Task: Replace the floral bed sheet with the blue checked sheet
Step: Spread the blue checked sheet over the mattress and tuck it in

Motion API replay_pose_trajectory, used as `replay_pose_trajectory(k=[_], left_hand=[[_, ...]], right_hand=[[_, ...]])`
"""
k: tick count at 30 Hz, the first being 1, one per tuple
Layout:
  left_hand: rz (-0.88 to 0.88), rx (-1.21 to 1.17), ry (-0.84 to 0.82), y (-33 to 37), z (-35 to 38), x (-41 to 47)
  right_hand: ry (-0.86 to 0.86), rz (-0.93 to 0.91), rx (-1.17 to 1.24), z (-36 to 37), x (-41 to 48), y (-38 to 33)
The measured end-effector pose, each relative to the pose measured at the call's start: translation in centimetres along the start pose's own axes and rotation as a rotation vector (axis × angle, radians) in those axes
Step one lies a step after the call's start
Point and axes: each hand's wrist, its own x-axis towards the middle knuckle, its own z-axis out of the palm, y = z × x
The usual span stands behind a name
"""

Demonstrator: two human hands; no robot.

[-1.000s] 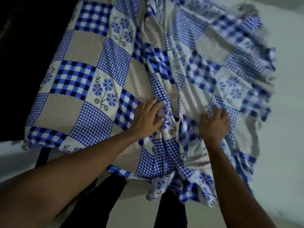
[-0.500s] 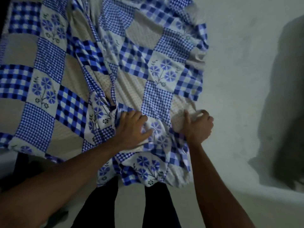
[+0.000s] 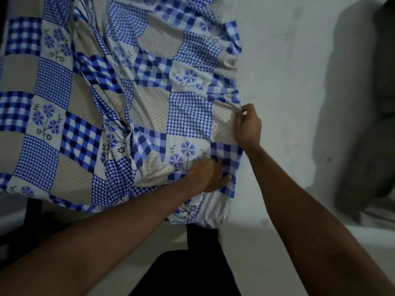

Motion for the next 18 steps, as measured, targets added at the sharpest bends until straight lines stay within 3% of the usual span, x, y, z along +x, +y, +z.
replay_pose_trajectory(k=[4,6,9,11,14,16,18], left_hand=[[-0.158,-0.227,0.043,2.2,-0.4,-1.0],[-0.157,-0.297,0.046,2.6,0.9,-2.3],[-0.188,-0.454,0.21,3.0,4.3,-4.7],[-0.363,-0.61,0.47,2.4,5.7,-6.5],[-0.593,-0.58,0.817,0.0,7.8,-9.6],[-0.781,-0.589,0.88,-2.3,8.1,-11.1],[-1.018,-0.653,0.815,-4.8,8.3,-12.0]], right_hand=[[-0.021,0.075,-0.039,-0.8,1.5,-0.5],[-0.045,0.111,-0.142,-1.2,1.2,-0.8],[-0.065,-0.116,-0.293,-1.7,-1.3,-0.7],[-0.124,-0.344,-0.308,-0.9,-4.3,-0.5],[-0.38,-0.587,-0.19,1.2,-9.6,0.2],[-0.544,-0.627,-0.232,2.7,-12.3,0.1],[-0.7,-0.537,-0.308,4.5,-14.1,-0.5]])
